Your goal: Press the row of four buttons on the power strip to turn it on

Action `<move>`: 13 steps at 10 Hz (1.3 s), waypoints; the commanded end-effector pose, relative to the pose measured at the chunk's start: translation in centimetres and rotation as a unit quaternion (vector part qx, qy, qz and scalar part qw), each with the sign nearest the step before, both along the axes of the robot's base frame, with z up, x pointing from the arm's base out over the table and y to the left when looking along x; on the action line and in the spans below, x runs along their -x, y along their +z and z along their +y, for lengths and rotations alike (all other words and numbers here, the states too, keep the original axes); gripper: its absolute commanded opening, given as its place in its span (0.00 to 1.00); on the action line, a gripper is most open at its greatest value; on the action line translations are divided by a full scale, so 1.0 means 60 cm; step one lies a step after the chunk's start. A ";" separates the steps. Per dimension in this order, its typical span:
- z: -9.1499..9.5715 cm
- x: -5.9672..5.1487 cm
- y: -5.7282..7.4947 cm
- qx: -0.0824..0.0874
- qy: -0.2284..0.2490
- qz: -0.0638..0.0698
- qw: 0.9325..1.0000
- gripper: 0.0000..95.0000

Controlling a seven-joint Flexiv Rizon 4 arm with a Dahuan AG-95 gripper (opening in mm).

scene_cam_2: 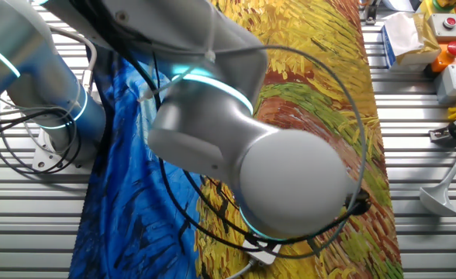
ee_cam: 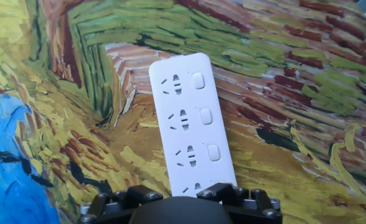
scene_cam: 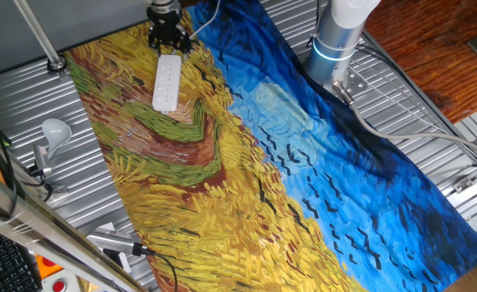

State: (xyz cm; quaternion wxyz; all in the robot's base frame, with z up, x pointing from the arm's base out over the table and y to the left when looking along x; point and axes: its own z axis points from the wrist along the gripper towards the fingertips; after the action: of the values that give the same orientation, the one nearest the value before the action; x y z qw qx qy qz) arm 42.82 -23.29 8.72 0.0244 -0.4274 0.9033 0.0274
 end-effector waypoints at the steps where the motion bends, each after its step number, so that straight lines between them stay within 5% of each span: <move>1: -0.002 -0.001 -0.001 -0.008 0.014 0.001 1.000 0.80; 2: -0.002 -0.001 -0.001 -0.011 0.022 0.000 1.000 1.00; 13: -0.012 0.008 -0.081 -0.014 0.047 -0.009 0.999 1.00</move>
State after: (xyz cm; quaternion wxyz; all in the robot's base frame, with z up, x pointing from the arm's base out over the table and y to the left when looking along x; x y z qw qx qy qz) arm 42.22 -24.04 3.62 0.0370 -0.4679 0.8822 0.0376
